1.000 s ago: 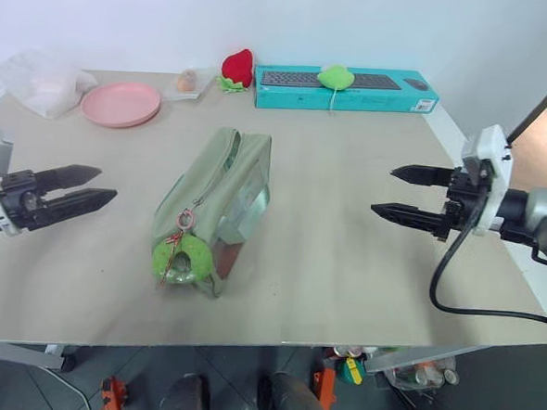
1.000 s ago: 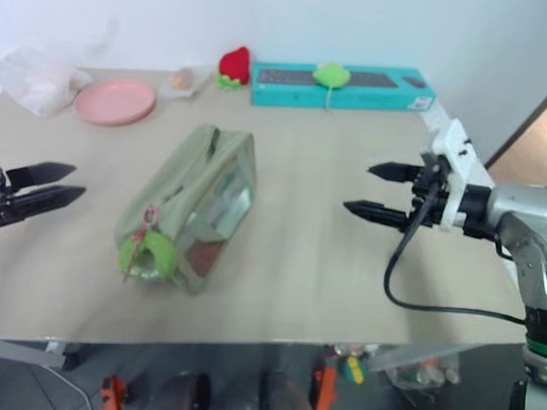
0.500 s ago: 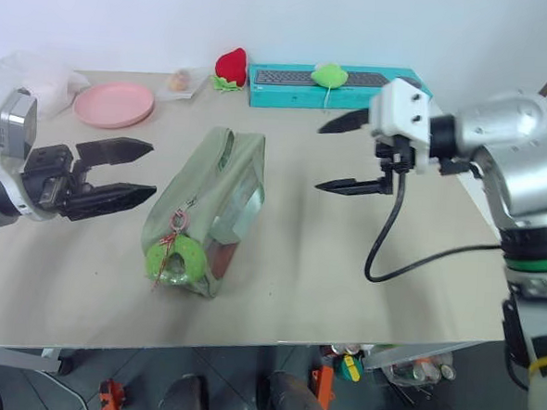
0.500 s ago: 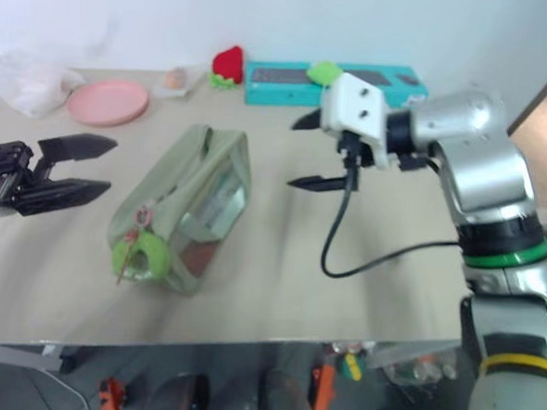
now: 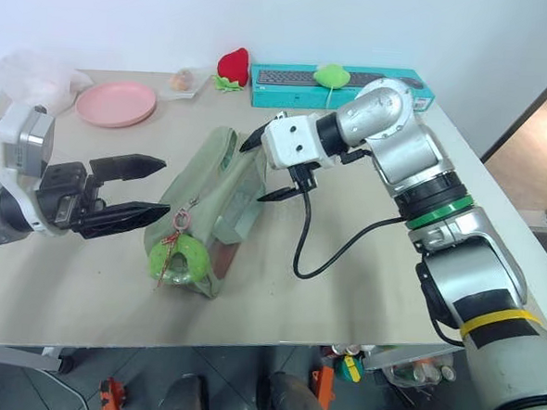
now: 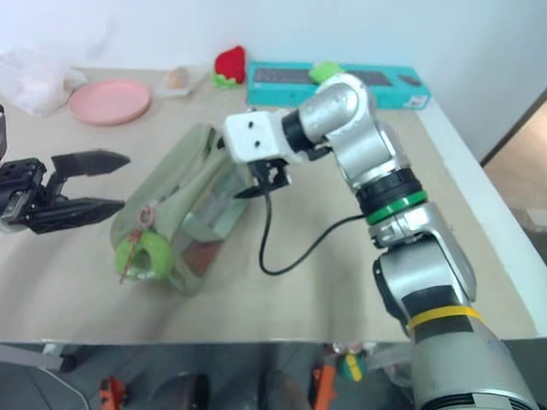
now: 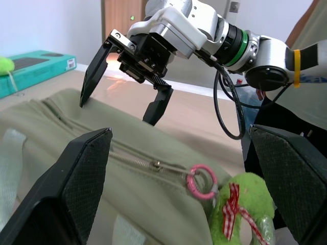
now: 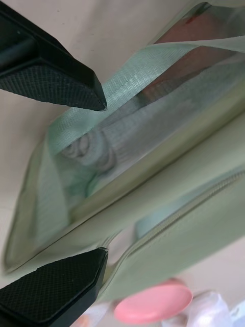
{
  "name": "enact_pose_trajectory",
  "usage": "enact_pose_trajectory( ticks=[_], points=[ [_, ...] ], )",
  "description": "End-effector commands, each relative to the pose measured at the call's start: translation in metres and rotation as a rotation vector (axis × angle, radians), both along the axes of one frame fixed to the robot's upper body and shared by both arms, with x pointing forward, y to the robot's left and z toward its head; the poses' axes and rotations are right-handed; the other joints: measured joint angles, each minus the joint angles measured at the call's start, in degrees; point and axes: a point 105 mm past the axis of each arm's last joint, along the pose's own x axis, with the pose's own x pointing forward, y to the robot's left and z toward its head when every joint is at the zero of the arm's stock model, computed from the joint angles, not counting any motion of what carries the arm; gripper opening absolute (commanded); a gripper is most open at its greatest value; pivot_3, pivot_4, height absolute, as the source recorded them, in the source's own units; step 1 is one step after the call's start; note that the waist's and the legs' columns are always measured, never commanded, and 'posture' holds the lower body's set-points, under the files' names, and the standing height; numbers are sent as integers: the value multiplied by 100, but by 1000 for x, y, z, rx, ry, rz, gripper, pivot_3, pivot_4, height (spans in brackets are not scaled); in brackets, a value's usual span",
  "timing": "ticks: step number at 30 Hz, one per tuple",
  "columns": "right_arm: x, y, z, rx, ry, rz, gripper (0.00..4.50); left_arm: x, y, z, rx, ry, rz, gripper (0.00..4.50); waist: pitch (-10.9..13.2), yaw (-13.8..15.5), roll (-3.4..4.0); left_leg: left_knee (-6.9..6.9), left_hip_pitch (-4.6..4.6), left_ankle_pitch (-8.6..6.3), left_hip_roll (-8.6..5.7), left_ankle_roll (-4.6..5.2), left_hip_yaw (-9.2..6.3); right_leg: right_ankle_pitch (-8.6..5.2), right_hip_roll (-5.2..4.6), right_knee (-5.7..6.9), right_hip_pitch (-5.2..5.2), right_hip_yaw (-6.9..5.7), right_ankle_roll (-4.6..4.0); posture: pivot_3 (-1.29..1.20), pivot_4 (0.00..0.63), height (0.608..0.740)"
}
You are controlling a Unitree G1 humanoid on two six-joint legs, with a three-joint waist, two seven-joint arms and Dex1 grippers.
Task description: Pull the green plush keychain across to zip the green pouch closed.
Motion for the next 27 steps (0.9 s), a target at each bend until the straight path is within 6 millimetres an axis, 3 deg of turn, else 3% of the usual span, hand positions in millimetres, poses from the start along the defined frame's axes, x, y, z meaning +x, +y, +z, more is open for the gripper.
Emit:
enact_pose_trajectory(
  ticks=[1, 6, 11, 19, 20, 27],
  points=[
    [-9, 8, 15, 35, -20, 54, 4437, -5, 1, 10, -27, -44, 9, 4444, 0, 1, 0, 0, 0, 0, 0, 0, 0, 0, 0, 0, 0, 0, 0, 0, 150, 740],
    [-14, 15, 4, 23, 19, 81, 4437, -1, 0, 9, -38, -30, 12, 4444, 0, -1, 0, 0, 4, 1, 5, -1, 0, 4, 7, 4, 0, 0, -7, 0, 150, 740],
    [-16, 20, -10, 46, 100, 74, 3018, -3, -8, 12, -40, -35, -27, 4500, 0, -1, 0, 0, 5, 4, 9, -6, -3, 12, 11, 5, 0, -3, -21, 0, 150, 740],
    [-9, 16, -22, 59, 160, 23, 228, -2, -12, 11, -32, -37, -33, 4500, 0, -1, 0, 0, 5, 6, 10, -9, -4, 12, 12, 5, 1, -4, -19, 0, 150, 740],
    [-9, 15, -22, 58, 163, 21, 57, -2, -12, 10, -32, -36, -31, 4500, 0, 0, 0, 0, 4, 6, 10, -9, -5, 12, 13, 5, 1, -5, -19, 0, 150, 740],
    [10, -6, -12, 133, 98, -156, 57, 0, -12, 8, -45, -29, -8, 4500, 0, 2, 0, 1, 5, 10, 9, -15, -4, 13, 11, 5, 1, -4, -14, 0, 150, 740]
  ],
)
